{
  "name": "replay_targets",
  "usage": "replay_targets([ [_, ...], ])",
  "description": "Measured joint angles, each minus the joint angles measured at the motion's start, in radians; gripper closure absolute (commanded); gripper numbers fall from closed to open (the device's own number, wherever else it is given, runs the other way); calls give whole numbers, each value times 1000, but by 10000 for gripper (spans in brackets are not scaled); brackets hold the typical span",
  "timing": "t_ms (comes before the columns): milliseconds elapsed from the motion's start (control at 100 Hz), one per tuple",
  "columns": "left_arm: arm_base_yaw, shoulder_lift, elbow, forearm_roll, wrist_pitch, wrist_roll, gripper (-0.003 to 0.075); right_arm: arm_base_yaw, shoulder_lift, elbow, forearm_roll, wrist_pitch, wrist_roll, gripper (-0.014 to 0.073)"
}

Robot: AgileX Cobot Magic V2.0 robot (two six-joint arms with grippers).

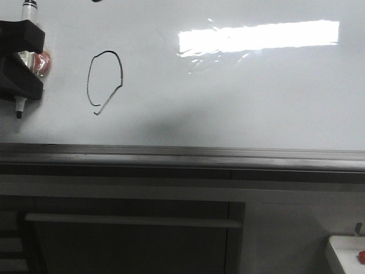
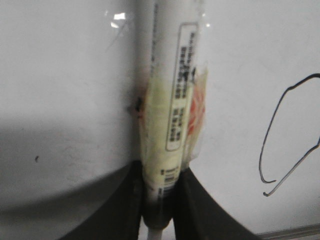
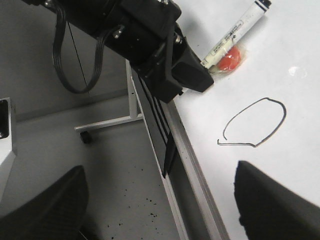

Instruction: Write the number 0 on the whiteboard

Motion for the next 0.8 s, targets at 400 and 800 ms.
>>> replay_targets([
  [400,0,-67,-2,-5,-7,-4,380,0,0,0,0,0,17,70],
  [800,-32,-554,5,19,61,70,741,-9,-121,45,0,-11,53,643],
])
